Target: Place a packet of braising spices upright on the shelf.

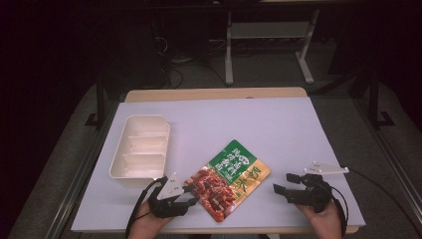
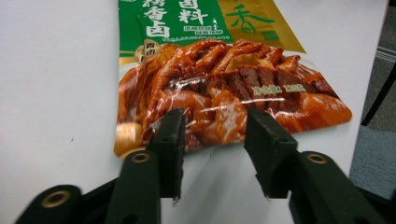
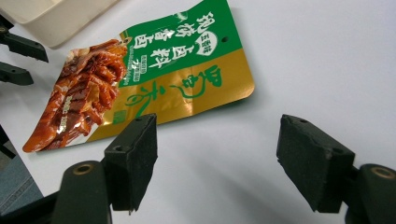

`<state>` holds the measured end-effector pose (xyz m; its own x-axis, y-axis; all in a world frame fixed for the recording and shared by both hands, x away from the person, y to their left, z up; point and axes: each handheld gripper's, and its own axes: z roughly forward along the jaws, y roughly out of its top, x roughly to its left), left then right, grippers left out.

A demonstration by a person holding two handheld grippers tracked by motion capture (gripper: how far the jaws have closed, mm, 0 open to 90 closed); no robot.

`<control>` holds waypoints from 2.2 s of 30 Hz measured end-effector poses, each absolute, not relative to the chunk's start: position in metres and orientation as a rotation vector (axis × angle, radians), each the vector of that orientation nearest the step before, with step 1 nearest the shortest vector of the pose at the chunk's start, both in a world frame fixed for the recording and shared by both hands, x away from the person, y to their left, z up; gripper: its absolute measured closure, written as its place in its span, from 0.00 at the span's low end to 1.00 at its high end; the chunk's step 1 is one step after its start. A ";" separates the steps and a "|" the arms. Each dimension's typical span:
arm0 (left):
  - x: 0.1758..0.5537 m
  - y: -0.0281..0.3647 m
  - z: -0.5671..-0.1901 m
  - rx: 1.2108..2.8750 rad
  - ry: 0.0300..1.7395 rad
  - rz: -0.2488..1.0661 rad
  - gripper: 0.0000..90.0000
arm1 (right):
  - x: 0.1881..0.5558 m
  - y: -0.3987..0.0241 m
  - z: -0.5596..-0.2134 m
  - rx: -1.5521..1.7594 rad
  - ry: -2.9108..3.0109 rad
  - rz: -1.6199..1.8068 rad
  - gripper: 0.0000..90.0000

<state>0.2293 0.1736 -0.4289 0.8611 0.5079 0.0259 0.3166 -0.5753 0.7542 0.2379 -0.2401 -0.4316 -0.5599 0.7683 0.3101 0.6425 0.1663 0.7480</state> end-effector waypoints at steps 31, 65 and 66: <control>0.257 0.140 -0.437 2.410 0.607 0.278 1.00 | 0.285 -0.212 -0.446 1.441 2.424 1.268 0.32; 0.256 0.138 -0.438 2.406 0.613 0.286 1.00 | 0.296 -0.161 -0.458 1.414 2.560 1.477 0.61; 0.256 0.138 -0.438 2.407 0.611 0.290 1.00 | 0.296 -0.158 -0.458 1.421 2.569 1.481 0.61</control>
<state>0.2559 0.1380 -0.4383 0.8684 0.4928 0.0549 0.3541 -0.6939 0.6270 0.2963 -0.1583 -0.4580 -0.6179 0.6061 0.5007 0.7371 0.2251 0.6372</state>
